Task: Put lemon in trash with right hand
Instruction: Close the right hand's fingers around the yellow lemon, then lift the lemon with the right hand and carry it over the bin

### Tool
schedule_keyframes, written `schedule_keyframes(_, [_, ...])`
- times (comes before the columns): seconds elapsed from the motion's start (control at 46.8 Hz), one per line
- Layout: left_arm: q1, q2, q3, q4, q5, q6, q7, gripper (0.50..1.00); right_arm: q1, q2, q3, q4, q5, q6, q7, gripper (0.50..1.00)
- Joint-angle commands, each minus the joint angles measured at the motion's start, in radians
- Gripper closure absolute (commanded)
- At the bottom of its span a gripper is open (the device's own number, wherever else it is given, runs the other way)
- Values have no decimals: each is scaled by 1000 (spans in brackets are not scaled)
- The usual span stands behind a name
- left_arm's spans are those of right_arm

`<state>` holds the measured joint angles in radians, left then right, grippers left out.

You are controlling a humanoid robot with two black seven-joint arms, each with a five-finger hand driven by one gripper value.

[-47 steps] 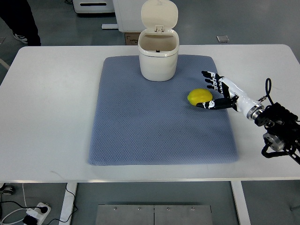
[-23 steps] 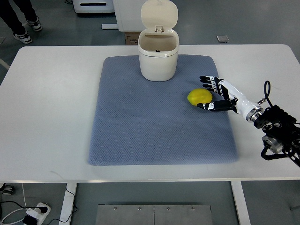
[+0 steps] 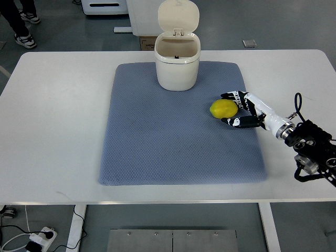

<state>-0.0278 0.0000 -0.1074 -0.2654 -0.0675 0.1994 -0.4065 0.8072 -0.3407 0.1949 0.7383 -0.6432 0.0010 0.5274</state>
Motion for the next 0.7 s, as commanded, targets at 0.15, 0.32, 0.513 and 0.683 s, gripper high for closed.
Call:
schedule_keyframes(0.15, [-1, 0, 0, 0, 0, 0, 0, 500, 1, -1, -3, 1, -10, 1, -1, 1000])
schedule_keyframes(0.32, [0, 0, 0, 0, 0, 0, 0, 500, 23, -1, -2, 1, -3, -3, -32, 1000])
schedule_keyframes(0.513, [0, 0, 0, 0, 0, 0, 0, 500, 59, -7, 12, 3, 4, -42, -64, 1000])
schedule_keyframes(0.683, [0, 0, 0, 0, 0, 0, 0, 500, 119, -12, 15, 4, 5, -42, -96, 1000])
